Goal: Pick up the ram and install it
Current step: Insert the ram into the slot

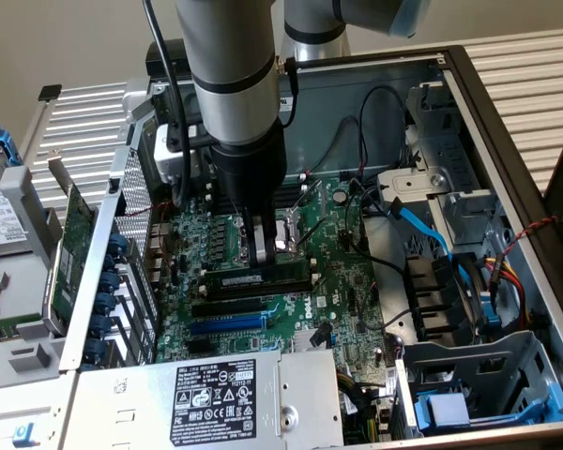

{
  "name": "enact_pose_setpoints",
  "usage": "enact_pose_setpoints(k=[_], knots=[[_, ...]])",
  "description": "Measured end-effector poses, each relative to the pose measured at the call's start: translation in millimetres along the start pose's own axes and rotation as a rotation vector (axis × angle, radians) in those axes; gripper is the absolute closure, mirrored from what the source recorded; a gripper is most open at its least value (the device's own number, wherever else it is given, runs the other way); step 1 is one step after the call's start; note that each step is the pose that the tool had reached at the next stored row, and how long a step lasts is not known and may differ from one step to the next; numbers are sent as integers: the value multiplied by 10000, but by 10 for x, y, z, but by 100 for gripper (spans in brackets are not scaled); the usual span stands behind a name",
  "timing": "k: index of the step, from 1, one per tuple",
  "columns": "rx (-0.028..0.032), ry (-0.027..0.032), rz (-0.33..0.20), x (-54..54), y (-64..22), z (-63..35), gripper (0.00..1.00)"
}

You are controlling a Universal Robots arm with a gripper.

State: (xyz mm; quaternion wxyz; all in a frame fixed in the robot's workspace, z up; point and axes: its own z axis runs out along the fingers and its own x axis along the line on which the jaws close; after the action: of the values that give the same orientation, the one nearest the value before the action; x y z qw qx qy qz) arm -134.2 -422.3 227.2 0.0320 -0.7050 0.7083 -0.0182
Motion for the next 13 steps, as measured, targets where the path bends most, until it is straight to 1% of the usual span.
enact_pose_setpoints(k=[6,7,9,10,13], knots=[[-3,3,-1,0,1,17,87],[-4,3,0,0,1,17,85],[-2,2,0,0,1,18,85],[-5,1,1,0,1,17,78],[-13,2,0,0,2,-4,78]])
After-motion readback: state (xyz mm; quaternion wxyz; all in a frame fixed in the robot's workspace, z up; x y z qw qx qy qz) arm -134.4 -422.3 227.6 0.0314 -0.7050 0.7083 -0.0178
